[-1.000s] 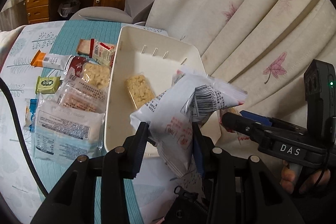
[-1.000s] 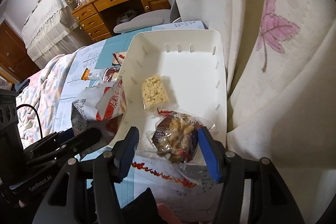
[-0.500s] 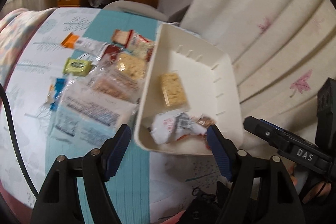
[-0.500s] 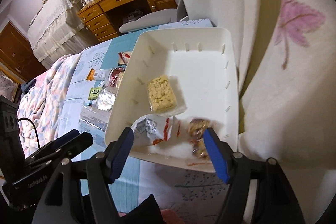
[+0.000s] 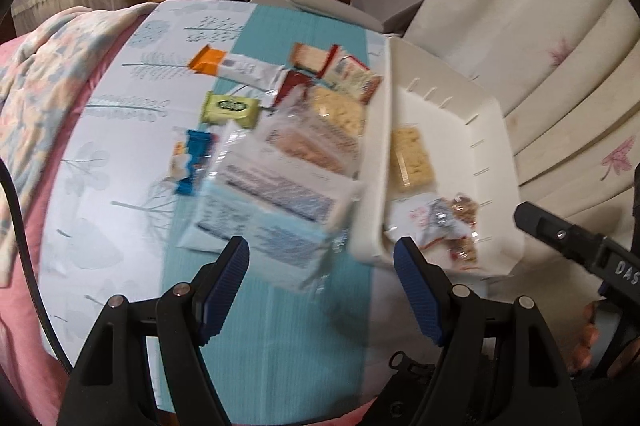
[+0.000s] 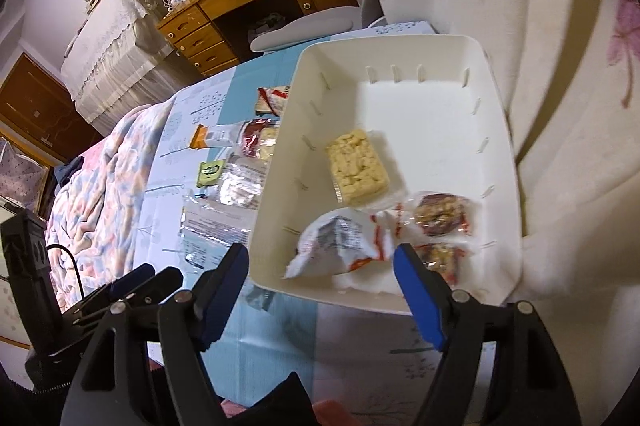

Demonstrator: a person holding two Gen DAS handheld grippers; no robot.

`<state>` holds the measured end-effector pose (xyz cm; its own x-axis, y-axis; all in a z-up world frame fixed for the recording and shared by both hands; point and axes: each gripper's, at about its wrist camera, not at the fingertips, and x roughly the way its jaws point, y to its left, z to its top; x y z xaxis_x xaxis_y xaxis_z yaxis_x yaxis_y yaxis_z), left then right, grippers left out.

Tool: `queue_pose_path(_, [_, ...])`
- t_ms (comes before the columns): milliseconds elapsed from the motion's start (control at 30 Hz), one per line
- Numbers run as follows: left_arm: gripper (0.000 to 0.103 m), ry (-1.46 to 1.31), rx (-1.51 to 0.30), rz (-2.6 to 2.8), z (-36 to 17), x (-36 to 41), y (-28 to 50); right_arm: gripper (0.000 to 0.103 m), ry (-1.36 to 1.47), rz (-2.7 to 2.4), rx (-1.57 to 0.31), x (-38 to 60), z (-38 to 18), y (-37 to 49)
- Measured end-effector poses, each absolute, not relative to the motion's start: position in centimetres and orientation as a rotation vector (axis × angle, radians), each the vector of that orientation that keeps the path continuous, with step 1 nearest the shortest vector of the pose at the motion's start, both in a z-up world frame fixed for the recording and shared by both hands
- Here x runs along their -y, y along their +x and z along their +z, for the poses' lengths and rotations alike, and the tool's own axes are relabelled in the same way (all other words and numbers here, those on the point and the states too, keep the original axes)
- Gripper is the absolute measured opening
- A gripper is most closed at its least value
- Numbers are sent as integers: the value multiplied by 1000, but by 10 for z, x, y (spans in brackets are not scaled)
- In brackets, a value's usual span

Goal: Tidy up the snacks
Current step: 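Withdraw both open tools away from the white tray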

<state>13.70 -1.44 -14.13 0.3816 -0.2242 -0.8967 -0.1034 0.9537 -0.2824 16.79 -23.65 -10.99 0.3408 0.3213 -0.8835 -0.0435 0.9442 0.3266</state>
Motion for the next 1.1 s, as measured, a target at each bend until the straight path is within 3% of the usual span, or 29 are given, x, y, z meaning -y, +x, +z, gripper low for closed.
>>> queue_pose_path(467, [74,-142,-1218,-121,-135,-48,155,76,453,210,-1243,187,-129,154])
queue_pose_path(600, [74,-65,-1210,-175,-128,-62,166,84,517,182,-1242,172,-135,146])
queue_pose_path(1100, [74,221,-1203,-444,-116,-66,239,91,690,111,-1203,125,-171,129])
